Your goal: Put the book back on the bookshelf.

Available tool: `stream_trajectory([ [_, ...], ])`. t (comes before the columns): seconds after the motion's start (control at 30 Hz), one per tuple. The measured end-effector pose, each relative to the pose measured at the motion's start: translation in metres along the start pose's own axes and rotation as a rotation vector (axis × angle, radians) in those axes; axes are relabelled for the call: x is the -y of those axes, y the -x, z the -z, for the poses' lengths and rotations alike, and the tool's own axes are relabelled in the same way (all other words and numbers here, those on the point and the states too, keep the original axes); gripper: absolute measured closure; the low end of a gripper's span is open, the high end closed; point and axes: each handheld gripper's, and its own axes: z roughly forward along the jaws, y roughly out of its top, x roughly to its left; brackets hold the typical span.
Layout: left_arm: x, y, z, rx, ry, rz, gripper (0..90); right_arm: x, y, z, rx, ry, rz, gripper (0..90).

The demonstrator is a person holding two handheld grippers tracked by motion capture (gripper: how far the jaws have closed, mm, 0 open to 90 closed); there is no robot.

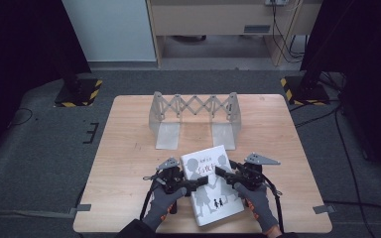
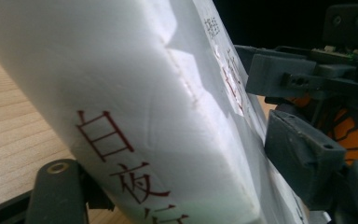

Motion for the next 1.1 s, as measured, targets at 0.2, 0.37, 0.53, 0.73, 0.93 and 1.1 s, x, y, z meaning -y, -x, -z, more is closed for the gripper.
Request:
stream_trajectory([
  [0.2,-0.006,0.003,0.005,0.039,0.009,0.000,33.3,-0.003,0.004,0.006,-0.002,0.006,-0.003,38.0],
  [0.37,-0.008,0.004,0.004,0.041,0.006,-0.006,34.1,-0.007,0.013,0.018,0.032,0.042,-0.009,34.2],
  [0.53,-0.011,0.003,0.004,0.037,0.003,-0.008,34.2,-0.008,0.025,0.028,0.087,0.038,-0.021,31.3],
  [0.73,-0.020,0.005,0.004,0.015,0.002,-0.048,34.2,-0.006,0.043,0.043,0.187,-0.022,0.007,27.7],
  [0.93,-0.026,0.010,0.005,0.006,0.000,-0.096,34.4,-0.002,0.052,0.047,0.251,-0.067,0.017,25.6],
  [1.1,-0.029,0.014,0.007,0.003,0.002,-0.141,34.4,-0.002,0.054,0.048,0.244,-0.043,-0.010,25.3],
])
